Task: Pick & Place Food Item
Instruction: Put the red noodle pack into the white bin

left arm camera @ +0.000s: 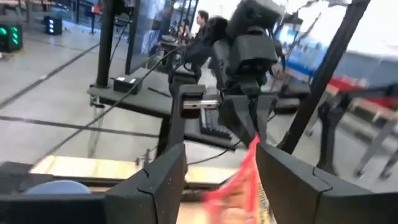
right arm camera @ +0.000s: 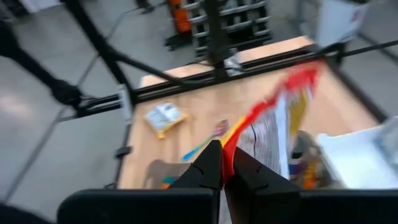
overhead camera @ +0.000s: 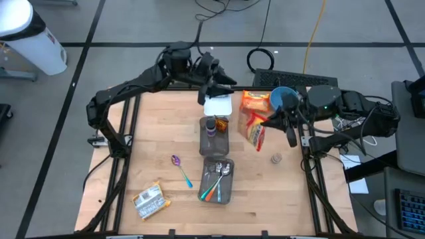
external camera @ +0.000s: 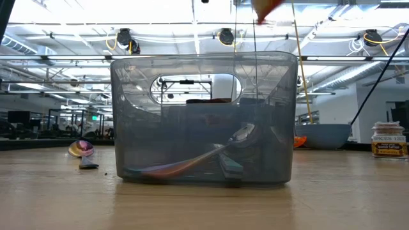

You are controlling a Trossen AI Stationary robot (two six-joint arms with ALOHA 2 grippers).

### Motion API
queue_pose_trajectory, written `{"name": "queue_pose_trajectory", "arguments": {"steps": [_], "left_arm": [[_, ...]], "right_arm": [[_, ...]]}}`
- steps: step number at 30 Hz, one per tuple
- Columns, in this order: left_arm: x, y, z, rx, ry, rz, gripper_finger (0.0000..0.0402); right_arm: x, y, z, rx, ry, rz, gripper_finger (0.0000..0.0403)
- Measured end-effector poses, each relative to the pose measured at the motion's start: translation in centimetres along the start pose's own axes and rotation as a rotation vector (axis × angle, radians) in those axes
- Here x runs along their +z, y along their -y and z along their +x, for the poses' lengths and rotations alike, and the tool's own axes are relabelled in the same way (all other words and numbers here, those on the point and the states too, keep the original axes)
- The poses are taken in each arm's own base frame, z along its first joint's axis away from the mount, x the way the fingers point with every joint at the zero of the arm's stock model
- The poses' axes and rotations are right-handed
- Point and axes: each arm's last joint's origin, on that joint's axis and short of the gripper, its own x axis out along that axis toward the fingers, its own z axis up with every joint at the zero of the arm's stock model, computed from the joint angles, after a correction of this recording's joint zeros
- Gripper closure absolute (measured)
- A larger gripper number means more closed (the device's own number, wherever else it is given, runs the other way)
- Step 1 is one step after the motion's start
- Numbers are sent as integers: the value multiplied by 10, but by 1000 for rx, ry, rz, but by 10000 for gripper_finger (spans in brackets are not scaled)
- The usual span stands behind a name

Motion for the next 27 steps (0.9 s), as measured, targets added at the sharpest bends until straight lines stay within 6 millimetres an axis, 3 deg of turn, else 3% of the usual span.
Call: {"name": "queue_pose_trajectory", "arguments": {"steps": [7, 13, 20, 27], "left_arm": [[18, 30, 0, -28, -92, 121, 221], [7, 35, 20, -91, -173, 75, 235], [-8, 42, 42, -186, -218, 4, 236], [-11, 57, 49, -250, -224, 6, 240]], "right_arm": [[2, -6, 3, 167, -20, 47, 403], [9, -12, 16, 329, -19, 91, 403], [8, -12, 36, 351, -69, 108, 403], [10, -14, 42, 396, -64, 99, 403]]}}
